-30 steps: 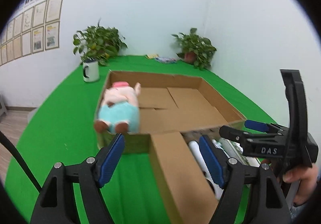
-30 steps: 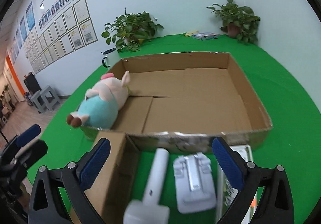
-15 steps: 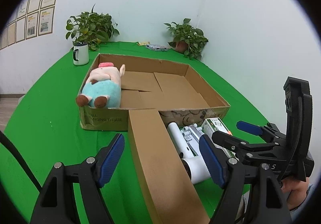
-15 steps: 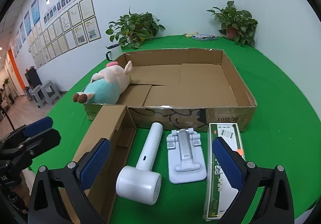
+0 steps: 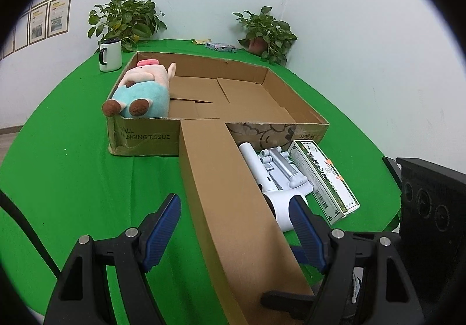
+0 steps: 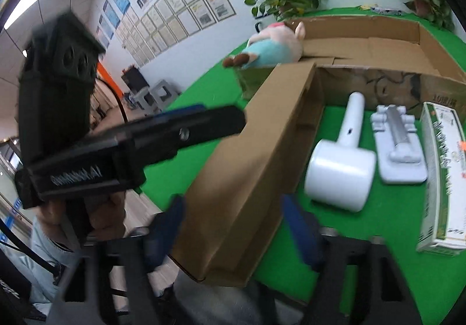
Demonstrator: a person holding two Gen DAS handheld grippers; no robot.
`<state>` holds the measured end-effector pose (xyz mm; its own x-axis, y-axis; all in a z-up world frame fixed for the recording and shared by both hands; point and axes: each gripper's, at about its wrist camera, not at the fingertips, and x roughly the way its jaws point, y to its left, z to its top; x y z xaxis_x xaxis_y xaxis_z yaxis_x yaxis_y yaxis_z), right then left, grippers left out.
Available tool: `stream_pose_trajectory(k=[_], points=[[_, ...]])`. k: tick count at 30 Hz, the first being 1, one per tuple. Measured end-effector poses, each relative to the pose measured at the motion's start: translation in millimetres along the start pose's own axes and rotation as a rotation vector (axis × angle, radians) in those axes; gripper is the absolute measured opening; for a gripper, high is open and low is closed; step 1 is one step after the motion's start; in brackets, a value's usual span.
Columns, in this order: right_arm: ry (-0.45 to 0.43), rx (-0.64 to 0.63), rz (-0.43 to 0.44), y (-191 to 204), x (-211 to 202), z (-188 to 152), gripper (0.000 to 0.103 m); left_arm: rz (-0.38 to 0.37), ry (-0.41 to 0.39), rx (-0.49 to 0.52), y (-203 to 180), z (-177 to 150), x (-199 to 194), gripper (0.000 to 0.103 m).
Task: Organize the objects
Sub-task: 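Grasp the long cardboard insert tray with the left gripper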
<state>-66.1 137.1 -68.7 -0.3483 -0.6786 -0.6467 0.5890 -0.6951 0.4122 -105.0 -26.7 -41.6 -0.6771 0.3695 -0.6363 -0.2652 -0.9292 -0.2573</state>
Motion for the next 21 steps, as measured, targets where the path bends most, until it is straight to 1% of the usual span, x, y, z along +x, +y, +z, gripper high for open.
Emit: stream_pose_trajectory(k=[1,4,8,10,11,12,13,14,15,16,18,19,21], points=[[-0.005,-0.018,-0.005,5,0,0,0.041,0.002,0.001,-0.004,0,-1,-1,0.076],[-0.018,-0.088,-0.029,23,0,2,0.033,0.014,-0.001,-0.011,2,-1,-6,0.076],[-0.013,-0.179,-0.046,47,9,7,0.027,0.049,-0.018,-0.027,10,0,-17,0.076],[-0.005,-0.192,-0.021,60,17,9,0.028,0.072,-0.021,-0.044,21,0,-24,0.076],[-0.007,-0.195,-0.008,64,18,9,0.030,0.080,-0.021,-0.053,26,-1,-26,0.076],[-0.020,-0.200,-0.001,66,17,9,0.044,0.087,-0.019,-0.061,30,-1,-28,0.076],[-0.042,-0.195,-0.004,67,14,13,0.069,0.093,-0.015,-0.069,34,-3,-29,0.076],[-0.070,-0.184,-0.002,65,9,13,0.079,0.100,-0.011,-0.076,39,-6,-30,0.076],[-0.102,-0.163,0.000,60,2,12,0.086,0.103,-0.007,-0.080,42,-9,-32,0.076],[-0.116,-0.127,-0.004,51,-3,13,0.086,0.104,0.002,-0.083,45,-13,-32,0.076],[-0.102,-0.073,-0.047,37,-3,15,0.085,0.107,0.016,-0.099,51,-19,-30,0.074],[-0.089,-0.057,-0.079,30,-1,15,0.082,0.119,0.028,-0.104,55,-22,-28,0.074],[-0.062,-0.040,-0.107,25,4,13,0.076,0.137,0.050,-0.114,61,-30,-25,0.069]])
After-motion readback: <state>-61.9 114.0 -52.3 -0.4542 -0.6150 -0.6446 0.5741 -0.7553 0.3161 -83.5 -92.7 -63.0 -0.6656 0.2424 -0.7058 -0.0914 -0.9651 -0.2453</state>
